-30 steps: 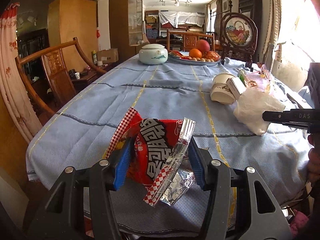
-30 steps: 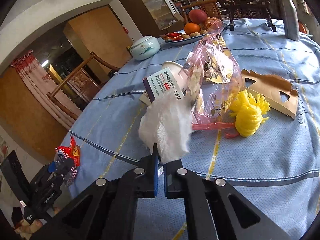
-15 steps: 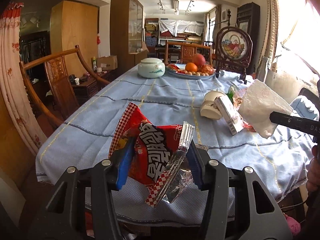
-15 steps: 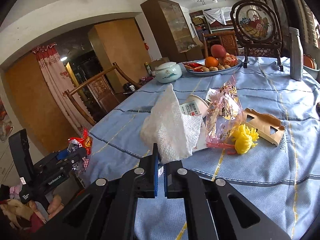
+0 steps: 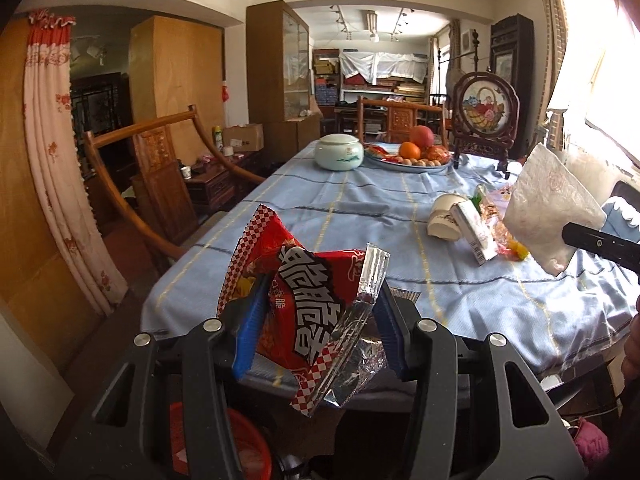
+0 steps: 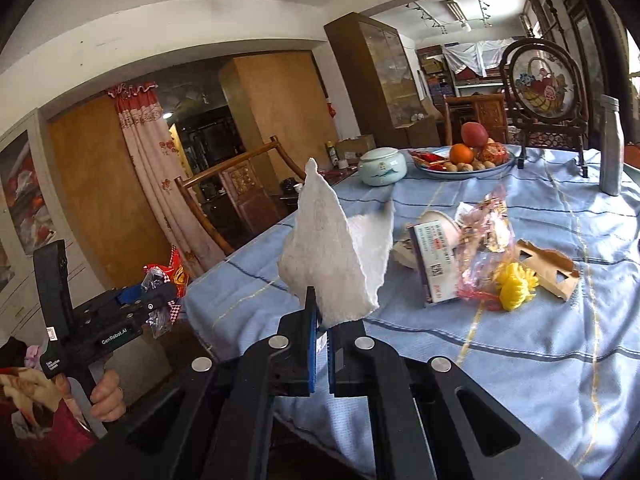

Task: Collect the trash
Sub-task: 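Carry the snack bag with the left tool and tissue with the right tool to the wastebasket, then open the left tool over the red wastebasket while the right tool drops the tissue in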

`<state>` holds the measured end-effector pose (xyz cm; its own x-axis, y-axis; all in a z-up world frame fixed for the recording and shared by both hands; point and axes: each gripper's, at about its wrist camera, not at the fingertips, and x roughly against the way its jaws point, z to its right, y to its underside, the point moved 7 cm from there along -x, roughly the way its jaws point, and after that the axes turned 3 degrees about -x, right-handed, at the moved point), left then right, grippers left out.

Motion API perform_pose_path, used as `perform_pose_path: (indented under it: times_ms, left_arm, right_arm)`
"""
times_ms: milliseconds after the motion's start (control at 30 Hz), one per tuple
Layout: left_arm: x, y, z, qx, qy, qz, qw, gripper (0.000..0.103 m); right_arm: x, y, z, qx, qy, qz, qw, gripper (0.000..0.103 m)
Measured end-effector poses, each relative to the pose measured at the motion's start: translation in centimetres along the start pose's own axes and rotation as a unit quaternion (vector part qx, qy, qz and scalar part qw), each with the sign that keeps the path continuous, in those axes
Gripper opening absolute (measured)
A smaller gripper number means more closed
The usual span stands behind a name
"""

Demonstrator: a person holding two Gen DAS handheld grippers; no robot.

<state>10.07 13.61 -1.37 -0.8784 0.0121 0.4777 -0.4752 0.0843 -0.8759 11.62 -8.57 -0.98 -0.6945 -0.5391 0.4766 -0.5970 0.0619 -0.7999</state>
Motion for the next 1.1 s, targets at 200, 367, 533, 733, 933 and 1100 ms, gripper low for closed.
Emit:
perform_pose_path:
  times_ms: [200, 367, 533, 733, 933, 1100]
  left_arm:
    - [1.4, 3.5, -4.6, 0.009, -0.047, -0.028, 0.9985, 0.051]
    - [0.9, 7.3, -8.8, 0.035, -0.070, -0.071, 0.9944, 0.051]
    - [-0.8, 11.7, -11.6, 0.056, -0.064, -0.125, 0.9885, 0.051]
    - [-3.2, 18.7, -13.8, 0.091, -0.045, -0.201, 0.9743, 0.061]
    - [-3.6, 21.7, -17.1, 0.148, -0.055, -0.229, 0.9605, 0.079]
    - [-2.5, 21.8, -18.7, 0.172, -0.060, -0.216, 0.9594, 0.083]
  right_arm:
    - [-1.1, 0.8, -3.4, 0.018, -0.024, -0.018, 0.999, 0.005]
    - [-2.9, 1.7, -6.8, 0.035, -0.040, -0.043, 0.998, 0.005]
    - [-5.4, 3.1, -10.2, 0.047, -0.062, -0.080, 0.994, 0.005]
    - [-9.1, 5.8, -14.6, 0.072, -0.081, -0.134, 0.985, 0.005]
    - [-12.9, 9.1, -18.5, 0.090, -0.107, -0.191, 0.971, 0.005]
    - [-15.4, 11.4, -20.8, 0.102, -0.121, -0.229, 0.960, 0.005]
